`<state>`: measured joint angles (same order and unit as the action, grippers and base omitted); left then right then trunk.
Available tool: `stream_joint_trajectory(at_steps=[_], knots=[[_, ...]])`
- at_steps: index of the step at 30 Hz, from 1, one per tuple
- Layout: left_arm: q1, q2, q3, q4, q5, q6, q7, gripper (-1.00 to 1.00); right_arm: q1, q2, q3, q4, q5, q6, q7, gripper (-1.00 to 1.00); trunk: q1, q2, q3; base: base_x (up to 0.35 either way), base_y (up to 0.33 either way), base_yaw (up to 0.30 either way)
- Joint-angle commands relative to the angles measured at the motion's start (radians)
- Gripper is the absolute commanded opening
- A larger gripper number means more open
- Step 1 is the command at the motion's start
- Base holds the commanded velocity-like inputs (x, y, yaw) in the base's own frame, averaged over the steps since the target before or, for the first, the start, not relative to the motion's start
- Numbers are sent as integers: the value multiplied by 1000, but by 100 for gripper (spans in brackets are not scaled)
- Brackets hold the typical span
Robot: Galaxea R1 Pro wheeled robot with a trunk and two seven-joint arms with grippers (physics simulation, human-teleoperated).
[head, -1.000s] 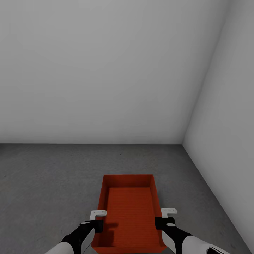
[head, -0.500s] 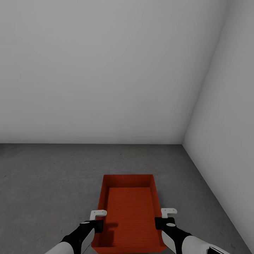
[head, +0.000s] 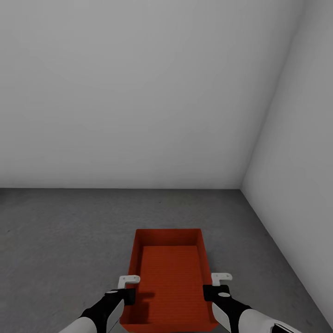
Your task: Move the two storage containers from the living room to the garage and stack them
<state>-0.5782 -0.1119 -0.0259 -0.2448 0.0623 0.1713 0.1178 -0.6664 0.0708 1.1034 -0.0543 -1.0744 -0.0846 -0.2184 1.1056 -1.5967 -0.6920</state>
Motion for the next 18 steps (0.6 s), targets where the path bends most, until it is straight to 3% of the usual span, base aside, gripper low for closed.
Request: stream_joint_trajectory(at_steps=[1, 18], knots=[[0, 0, -23, -4, 20, 5, -2, -100, -1, 0, 24, 25, -19, -6, -7, -100, 0, 0, -1, 0, 12, 0], [0, 0, -23, -3, 19, 5, -1, -100, 0, 0, 24, 25, -19, -6, -7, -100, 0, 0, -1, 0, 1, 0]])
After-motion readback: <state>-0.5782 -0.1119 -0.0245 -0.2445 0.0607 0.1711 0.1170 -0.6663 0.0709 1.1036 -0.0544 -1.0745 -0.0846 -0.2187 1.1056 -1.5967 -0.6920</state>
